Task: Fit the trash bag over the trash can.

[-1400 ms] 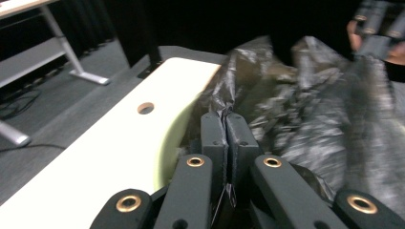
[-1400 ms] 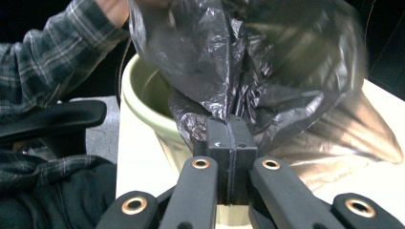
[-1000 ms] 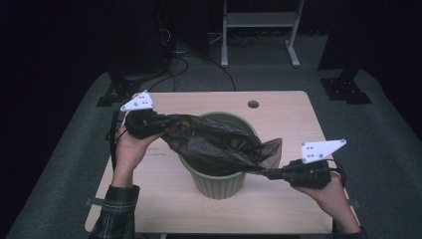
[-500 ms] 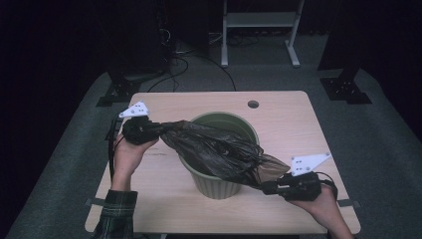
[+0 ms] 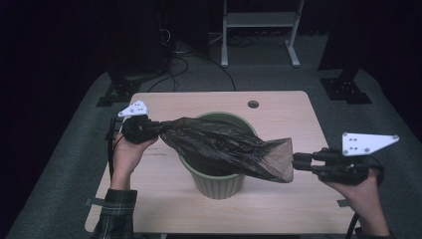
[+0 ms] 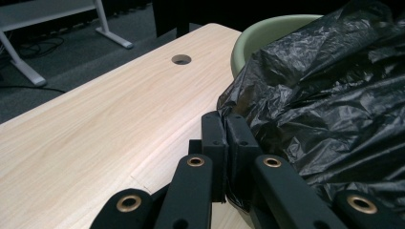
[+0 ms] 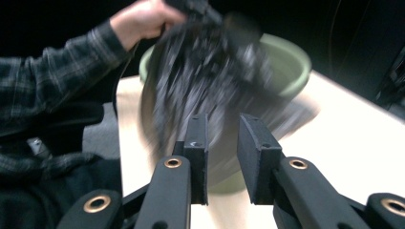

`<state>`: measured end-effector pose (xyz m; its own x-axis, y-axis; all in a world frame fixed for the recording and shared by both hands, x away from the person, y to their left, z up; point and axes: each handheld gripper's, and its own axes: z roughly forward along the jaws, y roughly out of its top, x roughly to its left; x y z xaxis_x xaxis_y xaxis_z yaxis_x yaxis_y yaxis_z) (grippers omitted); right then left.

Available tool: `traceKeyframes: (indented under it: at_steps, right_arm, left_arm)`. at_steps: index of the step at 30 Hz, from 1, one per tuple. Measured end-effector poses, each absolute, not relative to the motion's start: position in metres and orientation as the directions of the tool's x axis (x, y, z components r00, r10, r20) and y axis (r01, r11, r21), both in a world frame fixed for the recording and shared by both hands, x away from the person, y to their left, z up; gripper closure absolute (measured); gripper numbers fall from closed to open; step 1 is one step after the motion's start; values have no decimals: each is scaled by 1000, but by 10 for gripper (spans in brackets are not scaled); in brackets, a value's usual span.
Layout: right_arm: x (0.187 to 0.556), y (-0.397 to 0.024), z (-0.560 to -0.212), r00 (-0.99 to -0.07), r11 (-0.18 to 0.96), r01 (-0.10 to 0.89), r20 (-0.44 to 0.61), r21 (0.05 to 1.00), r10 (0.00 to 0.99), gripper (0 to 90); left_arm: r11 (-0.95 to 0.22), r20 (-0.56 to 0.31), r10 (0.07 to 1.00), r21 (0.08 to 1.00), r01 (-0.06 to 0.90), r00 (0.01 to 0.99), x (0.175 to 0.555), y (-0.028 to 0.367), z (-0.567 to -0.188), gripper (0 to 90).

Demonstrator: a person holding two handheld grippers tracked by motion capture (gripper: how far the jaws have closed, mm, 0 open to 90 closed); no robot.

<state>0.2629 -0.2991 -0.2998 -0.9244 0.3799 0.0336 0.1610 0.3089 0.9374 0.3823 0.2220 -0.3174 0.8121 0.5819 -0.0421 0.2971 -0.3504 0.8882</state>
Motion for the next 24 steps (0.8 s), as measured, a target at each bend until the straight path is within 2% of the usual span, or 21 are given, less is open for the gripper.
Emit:
traceKeyframes:
  at_steps: [3,7,11,18,22,24]
  right_arm:
    - [268,-298,-277,-920,293,131,6,947,392,737]
    - [287,-279,-266,-925,317,127,-3,940,380,728]
    - [314,-255,-271,-939,339,172,50,925,340,709]
    - [350,-226,-291,-934,374,239,106,896,342,698]
    - [357,-217,-301,-935,403,256,119,878,335,730]
    - [358,-215,-304,-935,413,256,115,874,336,821]
  left_arm:
    - [-355,-38,578,888,293,815,383,220,-317,878]
    - [-354,-38,573,890,288,819,383,218,-316,878]
    - [-357,-36,569,889,287,821,382,218,-316,878]
    - [-357,-32,568,890,282,822,381,218,-314,878]
    - [-354,-32,567,893,278,823,380,219,-314,878]
    - [-356,-31,566,892,278,824,380,219,-314,878]
